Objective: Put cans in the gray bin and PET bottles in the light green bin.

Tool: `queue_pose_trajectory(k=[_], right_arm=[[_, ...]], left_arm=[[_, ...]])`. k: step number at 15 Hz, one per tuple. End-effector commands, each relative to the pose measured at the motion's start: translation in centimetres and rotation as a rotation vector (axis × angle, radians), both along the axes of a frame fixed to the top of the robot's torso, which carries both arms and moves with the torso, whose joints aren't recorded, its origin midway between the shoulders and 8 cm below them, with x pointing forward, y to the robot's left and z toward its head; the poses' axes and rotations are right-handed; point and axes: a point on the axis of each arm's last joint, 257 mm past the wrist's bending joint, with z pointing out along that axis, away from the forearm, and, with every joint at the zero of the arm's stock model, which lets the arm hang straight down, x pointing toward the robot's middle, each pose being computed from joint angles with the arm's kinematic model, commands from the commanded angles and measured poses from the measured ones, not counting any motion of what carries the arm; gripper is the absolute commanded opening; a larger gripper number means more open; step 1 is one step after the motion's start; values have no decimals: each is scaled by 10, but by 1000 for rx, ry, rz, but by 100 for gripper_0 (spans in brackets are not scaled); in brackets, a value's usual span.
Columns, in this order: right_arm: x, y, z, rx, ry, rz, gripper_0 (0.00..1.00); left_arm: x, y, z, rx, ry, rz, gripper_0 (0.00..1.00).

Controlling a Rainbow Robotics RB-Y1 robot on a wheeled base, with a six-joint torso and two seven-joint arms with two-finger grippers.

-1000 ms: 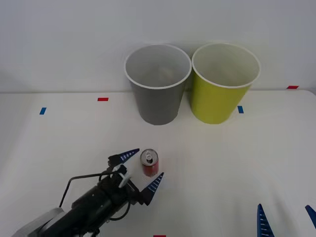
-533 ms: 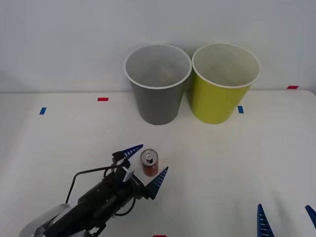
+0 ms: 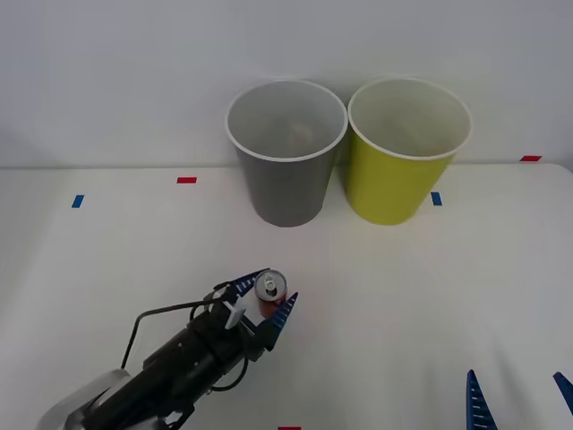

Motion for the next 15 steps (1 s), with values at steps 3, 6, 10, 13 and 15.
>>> queue_pose_trajectory(k=[3, 6, 10, 13, 15], right_arm=[[0, 0, 0, 0, 0, 0, 100], [0, 0, 0, 0, 0, 0, 100], [0, 0, 0, 0, 0, 0, 100], [0, 0, 0, 0, 0, 0, 100], [0, 0, 0, 0, 0, 0, 100]], left_arm=[[-3, -4, 1, -2, -2, -11, 0], [-5, -6, 2, -4, -4, -14, 0], [-10, -6, 12, 2, 26, 5, 0], [-4, 3, 33, 45, 37, 31, 0], [2, 10, 57, 87, 38, 41, 0]])
